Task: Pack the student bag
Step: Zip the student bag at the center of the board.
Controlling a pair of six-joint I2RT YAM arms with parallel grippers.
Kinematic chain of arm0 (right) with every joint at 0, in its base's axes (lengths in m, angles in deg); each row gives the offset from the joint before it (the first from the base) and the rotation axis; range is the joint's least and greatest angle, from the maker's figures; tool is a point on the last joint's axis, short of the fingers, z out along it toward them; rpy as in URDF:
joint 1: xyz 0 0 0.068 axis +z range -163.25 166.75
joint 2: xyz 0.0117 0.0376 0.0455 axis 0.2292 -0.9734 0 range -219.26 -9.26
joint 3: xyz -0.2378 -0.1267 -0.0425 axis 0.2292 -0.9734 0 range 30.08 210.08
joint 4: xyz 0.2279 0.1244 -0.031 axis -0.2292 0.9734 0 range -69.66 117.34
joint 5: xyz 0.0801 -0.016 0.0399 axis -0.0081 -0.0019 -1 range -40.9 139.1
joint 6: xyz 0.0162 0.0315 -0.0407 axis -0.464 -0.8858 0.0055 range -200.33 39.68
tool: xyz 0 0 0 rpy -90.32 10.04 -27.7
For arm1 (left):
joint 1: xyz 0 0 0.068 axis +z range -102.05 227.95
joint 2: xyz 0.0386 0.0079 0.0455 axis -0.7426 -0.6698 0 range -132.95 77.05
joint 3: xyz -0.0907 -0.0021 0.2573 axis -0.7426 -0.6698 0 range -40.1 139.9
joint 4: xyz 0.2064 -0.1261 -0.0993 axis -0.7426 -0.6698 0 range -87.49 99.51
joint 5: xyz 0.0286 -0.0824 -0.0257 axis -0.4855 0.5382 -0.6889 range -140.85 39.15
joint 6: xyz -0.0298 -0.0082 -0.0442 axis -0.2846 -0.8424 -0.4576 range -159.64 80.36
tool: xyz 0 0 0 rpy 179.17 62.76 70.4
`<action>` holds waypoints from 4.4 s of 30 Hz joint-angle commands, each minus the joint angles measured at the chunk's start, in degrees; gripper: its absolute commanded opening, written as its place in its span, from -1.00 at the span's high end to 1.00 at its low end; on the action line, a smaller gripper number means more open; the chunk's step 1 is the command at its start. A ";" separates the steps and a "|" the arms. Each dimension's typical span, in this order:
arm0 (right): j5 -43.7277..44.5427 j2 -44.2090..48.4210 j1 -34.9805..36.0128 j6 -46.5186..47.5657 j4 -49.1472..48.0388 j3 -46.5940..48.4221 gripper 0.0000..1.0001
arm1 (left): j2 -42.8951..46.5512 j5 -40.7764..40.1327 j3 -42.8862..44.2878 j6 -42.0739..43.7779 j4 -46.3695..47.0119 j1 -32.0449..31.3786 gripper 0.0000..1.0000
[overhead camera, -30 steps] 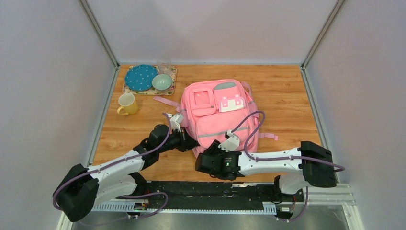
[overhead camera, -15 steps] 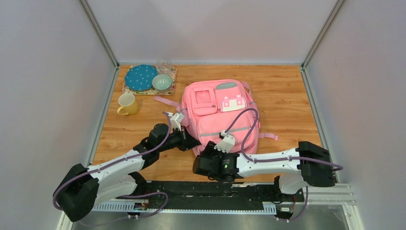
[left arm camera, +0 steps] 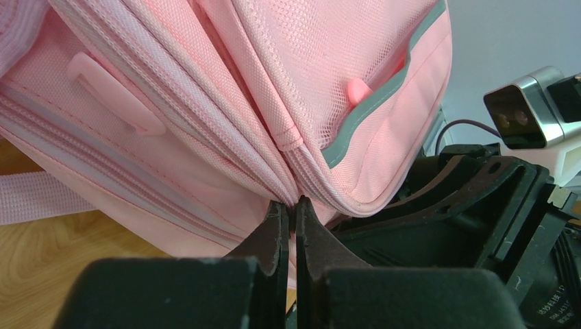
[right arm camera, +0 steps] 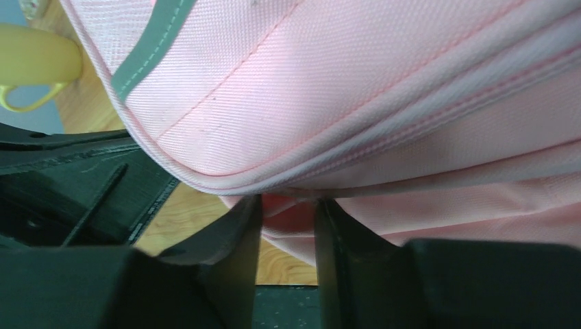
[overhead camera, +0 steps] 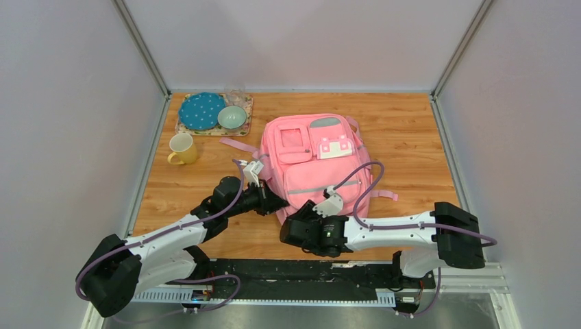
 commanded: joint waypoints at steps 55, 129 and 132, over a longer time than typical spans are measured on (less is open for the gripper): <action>6.88 0.65 -3.47 13.33 6.44 1.31 0.38 | 2.89 6.89 4.66 3.14 -2.87 -1.63 1.00; -10.52 38.88 -14.02 49.98 -5.86 -19.25 1.00 | 35.24 -5.57 -18.63 -21.02 -5.07 7.26 -0.51; -10.43 38.70 -13.76 49.71 -5.77 -18.81 1.00 | 31.56 -10.49 -16.10 -18.32 -7.87 1.29 -0.52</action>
